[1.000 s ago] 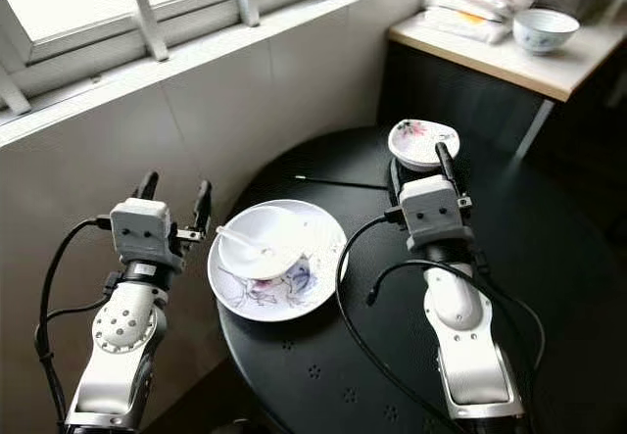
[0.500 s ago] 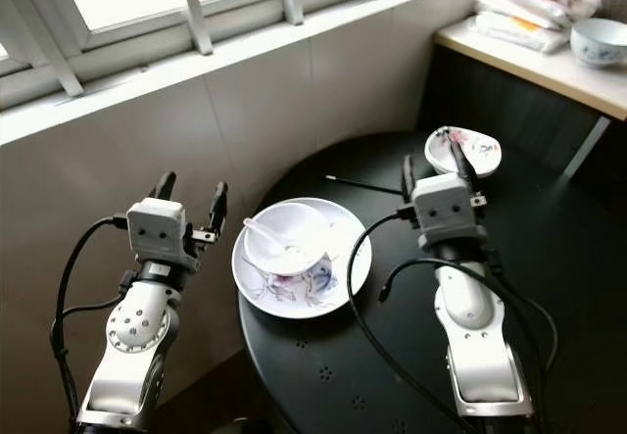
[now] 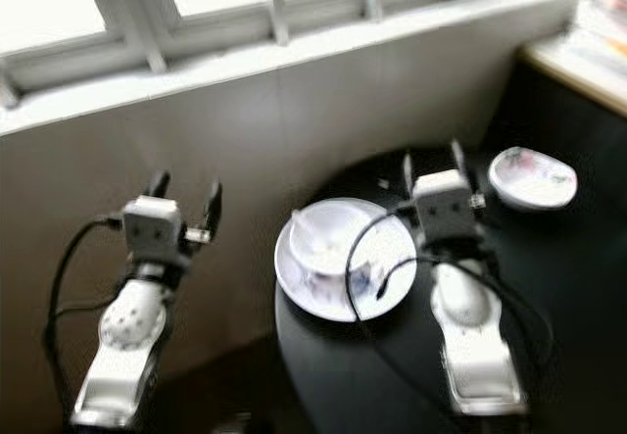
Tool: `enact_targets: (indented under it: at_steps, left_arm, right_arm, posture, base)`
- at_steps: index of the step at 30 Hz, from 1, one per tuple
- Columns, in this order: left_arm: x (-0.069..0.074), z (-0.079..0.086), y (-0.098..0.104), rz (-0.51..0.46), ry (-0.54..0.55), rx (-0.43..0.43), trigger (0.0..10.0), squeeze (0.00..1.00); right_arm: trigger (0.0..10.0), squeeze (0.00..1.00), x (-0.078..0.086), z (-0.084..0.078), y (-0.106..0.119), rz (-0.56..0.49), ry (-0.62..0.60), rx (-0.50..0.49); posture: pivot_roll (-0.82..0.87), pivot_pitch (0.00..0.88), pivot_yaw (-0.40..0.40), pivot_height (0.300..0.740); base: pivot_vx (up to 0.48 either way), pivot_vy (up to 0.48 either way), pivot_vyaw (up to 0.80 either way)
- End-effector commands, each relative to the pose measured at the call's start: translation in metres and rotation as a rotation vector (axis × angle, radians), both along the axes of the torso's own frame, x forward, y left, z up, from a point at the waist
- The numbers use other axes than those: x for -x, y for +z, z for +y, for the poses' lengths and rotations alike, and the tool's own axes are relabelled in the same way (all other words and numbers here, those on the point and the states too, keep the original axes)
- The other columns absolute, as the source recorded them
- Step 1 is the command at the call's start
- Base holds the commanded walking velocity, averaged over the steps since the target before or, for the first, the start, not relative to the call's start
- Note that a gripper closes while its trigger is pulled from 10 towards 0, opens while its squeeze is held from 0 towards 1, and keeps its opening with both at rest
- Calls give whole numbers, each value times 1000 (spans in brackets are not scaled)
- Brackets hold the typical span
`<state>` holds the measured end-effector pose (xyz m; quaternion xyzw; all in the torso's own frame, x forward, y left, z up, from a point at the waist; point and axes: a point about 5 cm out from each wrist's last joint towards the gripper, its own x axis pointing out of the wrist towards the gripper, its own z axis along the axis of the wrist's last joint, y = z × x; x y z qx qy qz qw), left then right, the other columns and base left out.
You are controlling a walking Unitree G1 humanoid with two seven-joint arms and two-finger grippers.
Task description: Kitchen organization
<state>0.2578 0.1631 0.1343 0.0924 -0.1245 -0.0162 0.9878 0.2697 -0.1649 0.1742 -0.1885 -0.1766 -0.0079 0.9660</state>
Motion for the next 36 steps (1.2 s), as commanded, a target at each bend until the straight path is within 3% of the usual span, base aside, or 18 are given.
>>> enact_targets:
  at_steps: [1, 10, 13, 17, 21, 25, 29, 32, 36]
  left_arm:
    - [-1, -5, 3, -6, -17, -7, 10000, 0]
    - [-2, -5, 2, -4, -16, -11, 10000, 0]
    - [-1, -5, 2, -4, -18, -14, 10000, 0]
    - [-1, -4, 3, -4, -21, -21, 10000, 0]
    - [0, -3, 4, -4, -21, -24, 10000, 0]
    - [1, -1, 5, 1, -33, -39, 10000, 0]
    - [4, 3, 8, 6, -48, -67, 10000, 0]
    - [4, 3, 8, 6, -49, -71, 10000, 0]
    - [10, 16, 16, 2, -35, -97, 10000, 0]
  right_arm:
    - [10000, 0, 1, -7, -2, 11, -27, -9]
    - [10000, 0, -4, -14, -3, 29, -52, -46]
    - [10000, 0, -14, -22, -6, 69, -60, -91]
    - [10000, 0, -41, -36, -6, 176, -23, -149]
    - [10000, 0, -49, -43, -10, 229, -18, -154]
    - [10000, 0, -68, -60, -18, 351, -19, -198]
    - [10000, 0, -81, -70, -20, 402, -32, -247]
    - [10000, 0, -83, -71, -20, 407, -37, -252]
    - [10000, 0, -89, -76, -22, 429, -34, -262]
  posture:
    - [-75, 32, -5, 740]
    - [-73, 31, 4, 740]
    - [-66, 30, 7, 740]
    - [-60, 31, 12, 740]
    - [-53, 37, 12, 740]
    - [-37, 56, 22, 740]
    - [-16, 79, 35, 740]
    - [-16, 79, 35, 740]
    - [33, 134, 51, 740]
  base:
    - [0, 0, 0]
    - [0, 0, 0]
    - [0, 0, 0]
    - [0, 0, 0]
    - [0, 0, 0]
    - [0, 0, 0]
    - [0, 0, 0]
    - [0, 0, 0]
    - [0, 0, 0]
